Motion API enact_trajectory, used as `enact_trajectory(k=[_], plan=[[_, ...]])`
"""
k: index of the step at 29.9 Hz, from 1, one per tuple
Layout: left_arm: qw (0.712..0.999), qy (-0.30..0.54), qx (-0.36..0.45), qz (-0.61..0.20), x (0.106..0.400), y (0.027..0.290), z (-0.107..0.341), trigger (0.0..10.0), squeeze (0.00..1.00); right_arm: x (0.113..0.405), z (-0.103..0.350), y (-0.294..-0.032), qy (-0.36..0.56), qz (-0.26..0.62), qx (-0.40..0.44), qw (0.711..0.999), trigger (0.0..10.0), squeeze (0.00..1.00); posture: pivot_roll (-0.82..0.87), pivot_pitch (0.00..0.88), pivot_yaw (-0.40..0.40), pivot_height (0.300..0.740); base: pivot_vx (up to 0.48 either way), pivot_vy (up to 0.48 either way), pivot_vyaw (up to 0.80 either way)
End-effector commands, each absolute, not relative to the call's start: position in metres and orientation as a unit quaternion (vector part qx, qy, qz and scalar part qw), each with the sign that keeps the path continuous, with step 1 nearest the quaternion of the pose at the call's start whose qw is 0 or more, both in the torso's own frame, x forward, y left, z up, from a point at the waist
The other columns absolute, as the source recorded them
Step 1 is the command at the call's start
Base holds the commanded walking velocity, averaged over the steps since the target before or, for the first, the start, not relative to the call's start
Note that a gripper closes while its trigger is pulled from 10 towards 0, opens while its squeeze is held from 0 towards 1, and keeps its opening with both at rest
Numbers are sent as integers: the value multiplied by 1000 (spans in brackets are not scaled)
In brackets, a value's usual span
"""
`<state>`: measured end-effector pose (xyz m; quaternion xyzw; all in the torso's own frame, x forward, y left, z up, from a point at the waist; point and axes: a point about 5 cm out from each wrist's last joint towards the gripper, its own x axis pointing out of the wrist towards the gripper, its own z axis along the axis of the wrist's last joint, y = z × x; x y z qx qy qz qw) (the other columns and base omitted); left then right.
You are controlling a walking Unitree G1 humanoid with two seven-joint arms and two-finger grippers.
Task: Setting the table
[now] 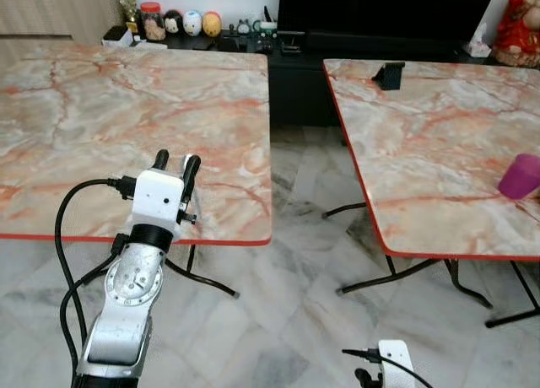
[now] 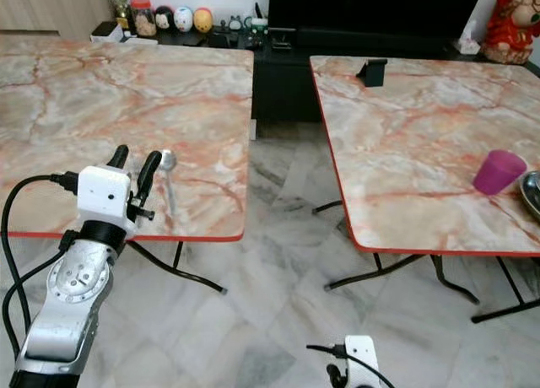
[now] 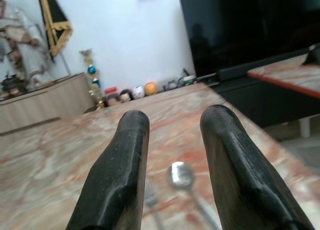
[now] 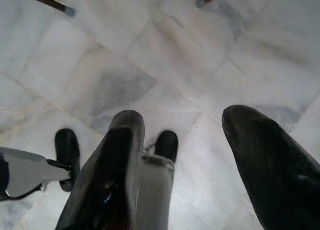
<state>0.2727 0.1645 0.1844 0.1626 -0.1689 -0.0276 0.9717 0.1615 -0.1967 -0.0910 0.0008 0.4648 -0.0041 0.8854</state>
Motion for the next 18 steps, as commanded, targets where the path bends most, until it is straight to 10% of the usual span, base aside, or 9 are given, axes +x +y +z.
enact_trajectory(k=[1, 18], plan=[[971, -171, 165, -29, 272, 163, 185, 10000, 0, 161, -91, -200, 463, -13, 1, 886, 10000, 0, 77, 0, -55, 740, 0, 285, 0], [971, -169, 165, -24, 270, 164, 184, 10000, 0, 163, -89, -202, 456, -9, -11, 890, 10000, 0, 76, 0, -57, 740, 0, 287, 90]])
